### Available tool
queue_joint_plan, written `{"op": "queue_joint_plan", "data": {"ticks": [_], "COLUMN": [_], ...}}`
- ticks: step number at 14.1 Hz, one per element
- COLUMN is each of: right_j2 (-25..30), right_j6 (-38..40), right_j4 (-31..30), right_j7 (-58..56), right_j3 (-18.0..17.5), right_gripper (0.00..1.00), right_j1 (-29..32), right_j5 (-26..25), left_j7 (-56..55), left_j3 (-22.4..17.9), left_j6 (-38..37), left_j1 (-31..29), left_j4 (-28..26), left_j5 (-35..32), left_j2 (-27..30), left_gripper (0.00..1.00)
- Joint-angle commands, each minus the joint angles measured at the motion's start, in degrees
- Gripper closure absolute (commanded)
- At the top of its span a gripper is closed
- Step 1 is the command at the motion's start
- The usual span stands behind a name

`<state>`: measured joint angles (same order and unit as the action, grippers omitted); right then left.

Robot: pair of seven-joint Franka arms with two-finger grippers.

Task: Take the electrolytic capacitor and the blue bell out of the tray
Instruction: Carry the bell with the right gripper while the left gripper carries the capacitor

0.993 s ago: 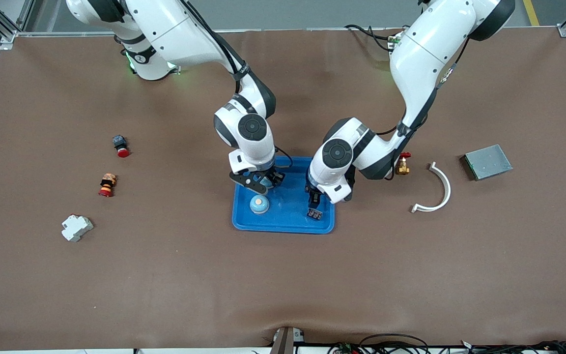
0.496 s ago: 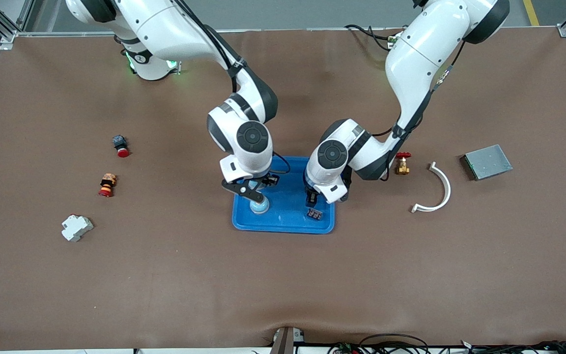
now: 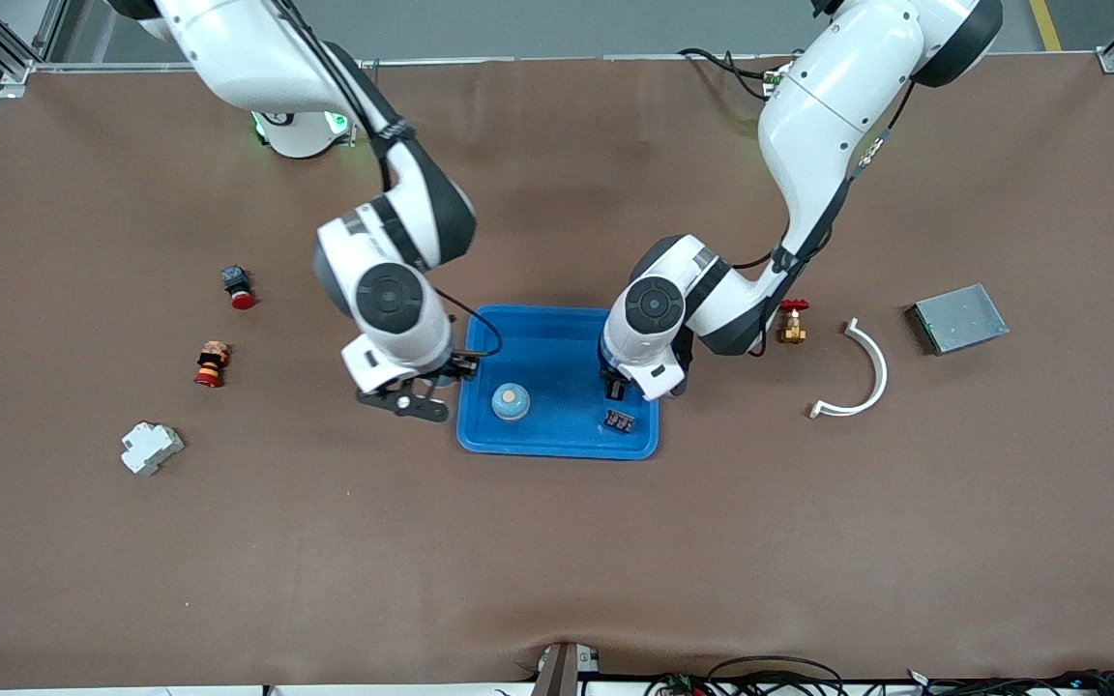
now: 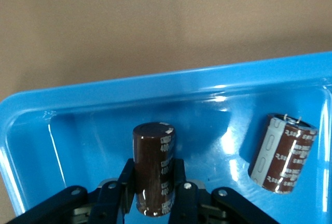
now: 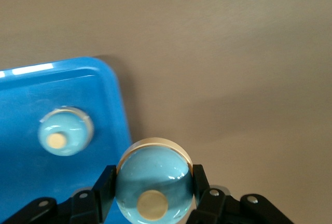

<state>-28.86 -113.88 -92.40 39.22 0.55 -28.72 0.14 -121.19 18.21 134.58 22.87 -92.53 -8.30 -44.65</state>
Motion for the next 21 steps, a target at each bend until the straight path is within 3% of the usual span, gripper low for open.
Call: {"op": "queue_joint_plan", "data": {"ticks": [1,7,13,15,21], "right_j2": [9.33,16.99,17.26,16.91,12.97], "right_j6": [-1.08,-9.41,-19.96,-23.04,-31.56], "right_j4": [-11.11,-25.09,-33.09,-34.68,-36.71], "right_j7": [-9.03,-25.31,-38.32,-41.75,-47.03], "right_j3": [-0.81,-0.63,-0.63,-0.63,-0.63], "right_gripper": [1.0,1.0,1.0,1.0,1.0], "right_j1": [4.71,13.6,21.07,23.09,26.96], "right_j5": [1.0,0.92,0.92,1.0,0.92], "left_j7": [-1.33,3.92,12.98,18.07,22.05], "left_j3": [-0.72,-0.72,-1.24,-0.81,-0.63], "left_j6": [-3.87,-10.03,-16.09,-19.43,-19.18], "left_j1": [1.29,-1.59,-7.39,-10.12,-14.86], "left_j4": [1.56,5.87,5.6,4.2,-6.6], "left_j5": [-1.71,-6.46,-9.63,-9.63,-8.39], "left_j2": [1.57,8.6,13.09,14.06,15.38], "left_gripper": [1.0,1.0,1.0,1.0,1.0]}}
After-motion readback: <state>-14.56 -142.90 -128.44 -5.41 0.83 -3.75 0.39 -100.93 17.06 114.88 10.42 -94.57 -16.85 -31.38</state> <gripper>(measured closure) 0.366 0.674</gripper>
